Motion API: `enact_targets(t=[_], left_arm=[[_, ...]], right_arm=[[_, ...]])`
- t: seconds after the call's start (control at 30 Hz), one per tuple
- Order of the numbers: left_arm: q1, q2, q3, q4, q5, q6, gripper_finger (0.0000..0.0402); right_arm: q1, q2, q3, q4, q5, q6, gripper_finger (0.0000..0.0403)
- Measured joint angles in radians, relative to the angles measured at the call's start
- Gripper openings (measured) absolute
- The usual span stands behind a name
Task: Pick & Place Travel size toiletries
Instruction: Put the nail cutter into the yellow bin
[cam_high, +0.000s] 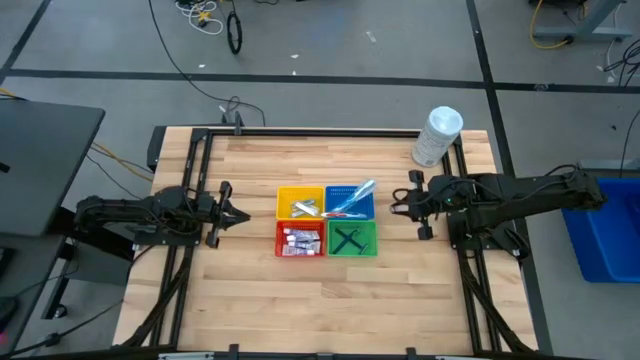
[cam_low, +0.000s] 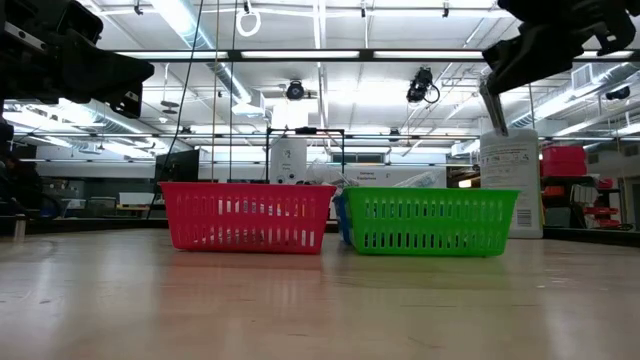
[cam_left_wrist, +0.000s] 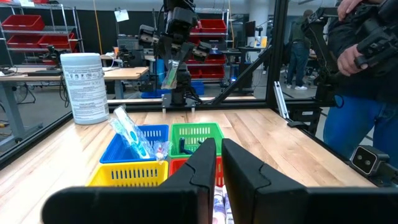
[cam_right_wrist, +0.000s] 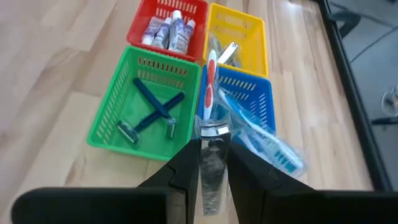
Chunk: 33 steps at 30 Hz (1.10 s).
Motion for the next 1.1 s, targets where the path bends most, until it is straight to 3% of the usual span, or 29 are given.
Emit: enact_targets(t=[0.27,0.6,1.1], left_arm=[[0.000,0.000,0.000,0.000,0.000,0.000,0.0032],[0.000,0.000,0.000,0.000,0.000,0.000,0.0032],[0.000,0.000,0.000,0.000,0.000,0.000,0.0032]], right_arm=[[0.000,0.015,0.000,0.017,0.000,0.129,0.0078],[0.000,0.071,0.005,0.183,0.000,0.094,0.0078],[-0.001,0.287,0.135,0.363,0.000,0.062,0.0078]])
